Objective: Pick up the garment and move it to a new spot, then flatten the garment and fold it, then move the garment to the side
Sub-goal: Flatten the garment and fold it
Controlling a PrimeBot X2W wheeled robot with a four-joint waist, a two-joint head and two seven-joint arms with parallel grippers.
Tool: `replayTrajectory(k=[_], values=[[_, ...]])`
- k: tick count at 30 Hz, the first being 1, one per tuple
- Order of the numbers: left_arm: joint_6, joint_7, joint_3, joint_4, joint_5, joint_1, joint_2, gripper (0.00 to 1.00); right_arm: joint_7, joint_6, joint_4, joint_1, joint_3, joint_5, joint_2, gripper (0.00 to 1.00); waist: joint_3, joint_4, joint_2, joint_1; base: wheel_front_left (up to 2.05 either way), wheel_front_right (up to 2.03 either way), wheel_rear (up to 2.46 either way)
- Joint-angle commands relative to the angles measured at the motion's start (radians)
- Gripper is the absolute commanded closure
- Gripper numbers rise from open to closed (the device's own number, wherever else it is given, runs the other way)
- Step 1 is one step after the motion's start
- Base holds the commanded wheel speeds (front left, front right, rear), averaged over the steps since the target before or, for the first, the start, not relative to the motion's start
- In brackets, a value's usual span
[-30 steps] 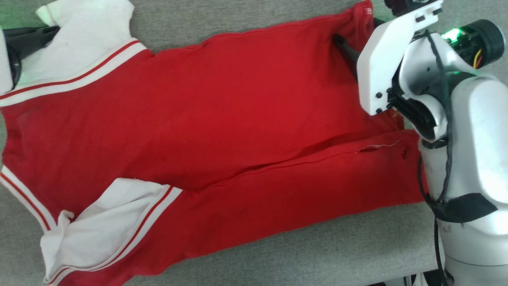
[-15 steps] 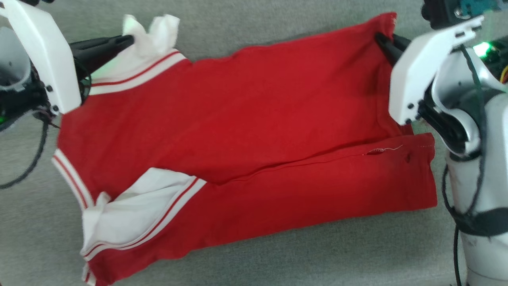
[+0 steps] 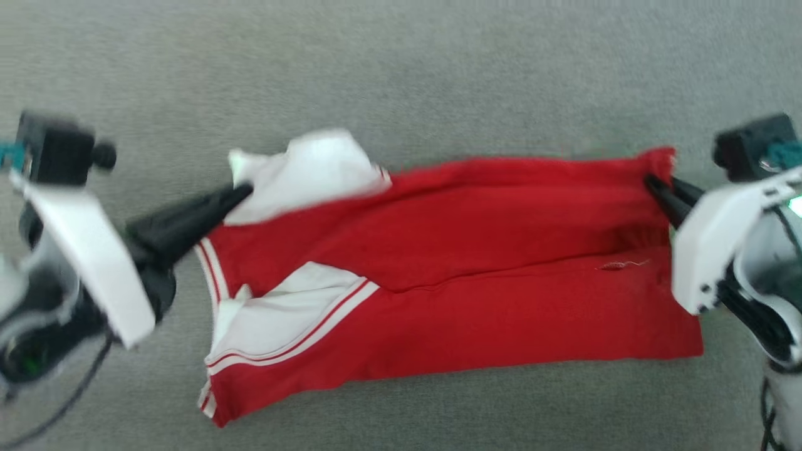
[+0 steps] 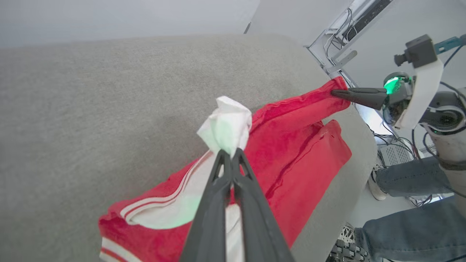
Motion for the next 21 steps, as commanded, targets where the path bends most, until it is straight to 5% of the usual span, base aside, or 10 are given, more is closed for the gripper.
replayTrajectory(k=[1,7,12,16,21], values=[[0.001,-0.057,-0.011,-0.03,0.003,0.056,0.021,1.0,0.0,-0.001,-0.027,0.045,-0.023,0.01,-0.017,1.0,-0.03,0.029,0.0,0.0,0.0,0.0,0.0],[0.001,-0.26,-0.055,-0.095,0.01,0.231,0.074,1.0,0.0,-0.001,-0.104,0.198,-0.091,0.044,-0.005,1.0,-0.044,0.047,0.0,0.0,0.0,0.0,0.0],[0.001,-0.322,-0.078,-0.098,0.025,0.355,0.071,1.0,-0.016,-0.001,-0.139,0.288,-0.128,0.066,0.005,1.0,-0.036,0.053,0.0,0.0,0.0,0.0,0.0],[0.001,-0.333,-0.087,-0.005,0.071,0.407,0.023,1.0,-0.055,-0.001,-0.124,0.319,-0.112,0.063,-0.003,1.0,-0.023,0.061,0.0,0.0,0.0,0.0,0.0],[0.002,-0.336,-0.083,0.129,0.092,0.425,-0.111,1.0,-0.125,-0.001,-0.017,0.304,-0.068,0.044,-0.015,1.0,-0.005,0.068,0.0,0.0,0.0,0.0,0.0]])
